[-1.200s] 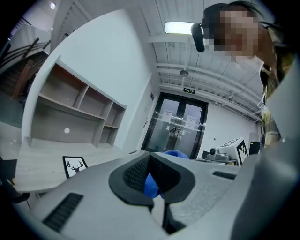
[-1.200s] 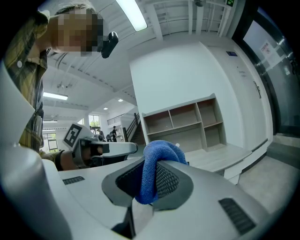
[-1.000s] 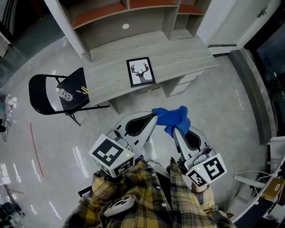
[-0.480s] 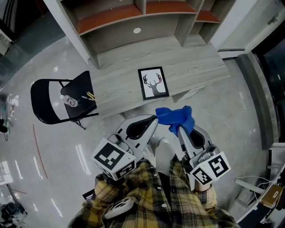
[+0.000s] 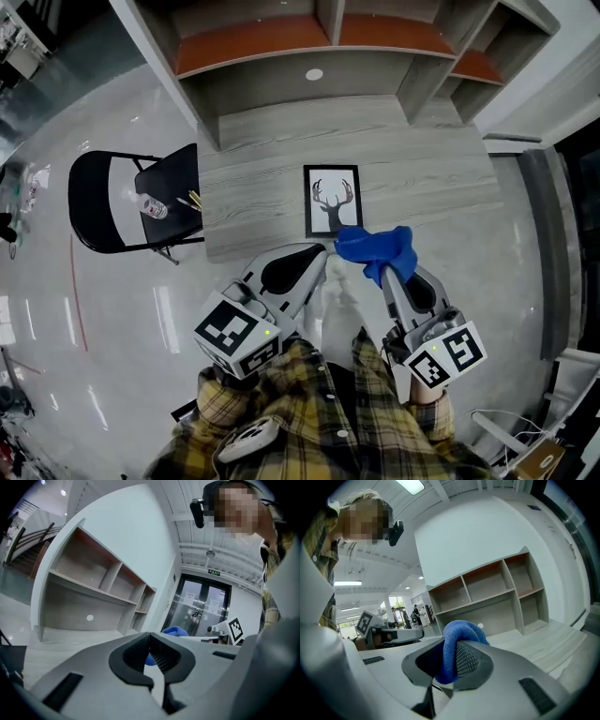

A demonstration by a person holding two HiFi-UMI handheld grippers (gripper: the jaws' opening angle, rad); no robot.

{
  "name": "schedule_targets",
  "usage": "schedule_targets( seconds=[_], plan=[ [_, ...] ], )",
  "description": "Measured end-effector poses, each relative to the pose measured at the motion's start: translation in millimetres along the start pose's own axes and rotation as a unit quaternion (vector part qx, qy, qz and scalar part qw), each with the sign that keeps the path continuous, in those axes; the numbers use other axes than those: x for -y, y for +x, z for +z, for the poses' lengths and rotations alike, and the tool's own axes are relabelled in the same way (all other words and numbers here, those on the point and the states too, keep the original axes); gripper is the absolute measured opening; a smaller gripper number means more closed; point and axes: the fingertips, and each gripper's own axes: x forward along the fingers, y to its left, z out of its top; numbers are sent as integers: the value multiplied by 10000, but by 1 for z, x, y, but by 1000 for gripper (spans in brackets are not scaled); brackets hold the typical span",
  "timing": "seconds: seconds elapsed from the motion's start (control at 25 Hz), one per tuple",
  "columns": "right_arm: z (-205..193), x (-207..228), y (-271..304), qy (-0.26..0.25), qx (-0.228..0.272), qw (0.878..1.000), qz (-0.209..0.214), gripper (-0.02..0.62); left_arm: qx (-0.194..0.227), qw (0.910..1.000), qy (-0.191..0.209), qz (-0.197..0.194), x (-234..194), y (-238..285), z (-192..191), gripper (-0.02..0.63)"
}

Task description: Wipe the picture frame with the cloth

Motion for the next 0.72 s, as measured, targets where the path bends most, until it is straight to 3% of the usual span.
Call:
schedule_targets(
  seconds=[0.48,0.72],
  plan=[
    [76,110,80,-471,-134,9955,817,52,304,9969,150,715,-62,110,63,6],
    [74,137,101,-345,-341,9942,962,52,-148,9963,349,765,-90,135,59,6]
  ],
)
